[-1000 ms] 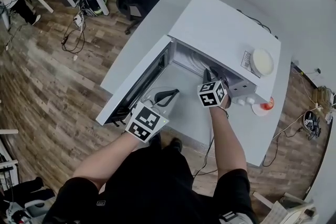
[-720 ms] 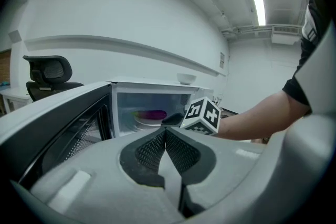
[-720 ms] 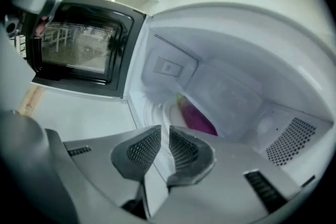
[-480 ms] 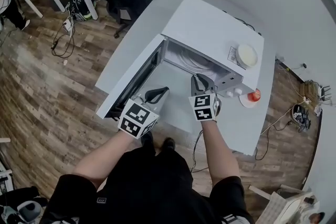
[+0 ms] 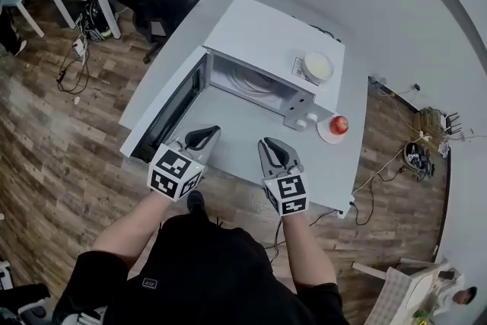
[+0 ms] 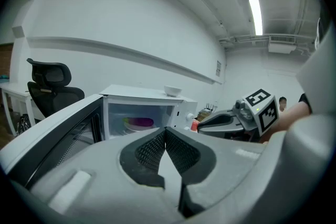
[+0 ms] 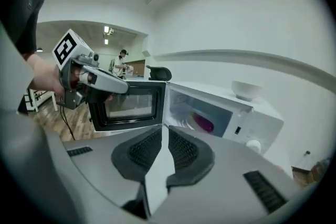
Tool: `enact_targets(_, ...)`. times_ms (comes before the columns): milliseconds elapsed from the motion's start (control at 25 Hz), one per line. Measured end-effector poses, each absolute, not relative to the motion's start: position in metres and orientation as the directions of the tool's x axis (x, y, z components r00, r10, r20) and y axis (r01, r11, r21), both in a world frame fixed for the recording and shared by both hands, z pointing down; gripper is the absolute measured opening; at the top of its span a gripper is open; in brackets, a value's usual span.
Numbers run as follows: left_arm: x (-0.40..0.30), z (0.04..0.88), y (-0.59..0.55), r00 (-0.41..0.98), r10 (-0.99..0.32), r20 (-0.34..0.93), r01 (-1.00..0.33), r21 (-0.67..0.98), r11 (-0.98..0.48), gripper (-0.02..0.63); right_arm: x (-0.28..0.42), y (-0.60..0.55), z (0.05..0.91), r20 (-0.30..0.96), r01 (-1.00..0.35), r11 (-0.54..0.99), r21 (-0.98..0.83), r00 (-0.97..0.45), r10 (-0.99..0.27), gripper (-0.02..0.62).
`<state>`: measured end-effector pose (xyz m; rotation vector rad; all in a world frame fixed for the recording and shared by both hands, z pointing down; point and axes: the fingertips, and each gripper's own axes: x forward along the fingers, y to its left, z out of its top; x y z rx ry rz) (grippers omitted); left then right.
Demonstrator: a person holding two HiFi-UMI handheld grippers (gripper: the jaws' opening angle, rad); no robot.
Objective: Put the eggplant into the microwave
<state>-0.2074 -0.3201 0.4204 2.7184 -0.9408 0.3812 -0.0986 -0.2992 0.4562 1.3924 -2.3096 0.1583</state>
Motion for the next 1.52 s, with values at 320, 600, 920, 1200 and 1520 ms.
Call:
enact_targets(320, -0.155, 0.39, -0.25, 0.776, -0.554, 0.302, -0.605, 0.107, -0.789, 0.009, -0.032, -0.206, 0.434, 0.379, -0.905, 0.426, -0.002, -0.395, -0.837, 0.048)
enact_targets(600, -0.101, 0.364, -0.17, 0.806, -0.519, 0.285, -0.562, 0.092, -0.822, 0.009, 0.015, -0.126, 0.404, 0.299, -0.916, 0.393, -0.078, -0.398, -0.867, 0.046)
enact_targets(920, -0.081, 0.34, -0.094, 0.826, -0.498, 0.263, -0.536, 0.099, -0.838, 0.009, 0.009, -0.051, 0.362, 0.174, -0.867, 0.464, -0.185, -0.493, -0.852, 0.04)
enact_targets(1200, -0.088, 0.31, -0.076, 0.887, -0.412, 0.21, -0.446, 0.154, -0.882, 0.009, -0.001, -0.032, 0.346, 0.143, -0.861, 0.452, -0.235, -0.49, -0.86, 0.032)
enact_targets(1520, -0.111, 0.301, -0.089, 0.897, -0.4, 0.189, -0.425, 0.117, -0.898, 0.009, -0.005, -0.04, 0.311, 0.066, -0.899, 0.394, -0.191, -0.413, -0.908, 0.015)
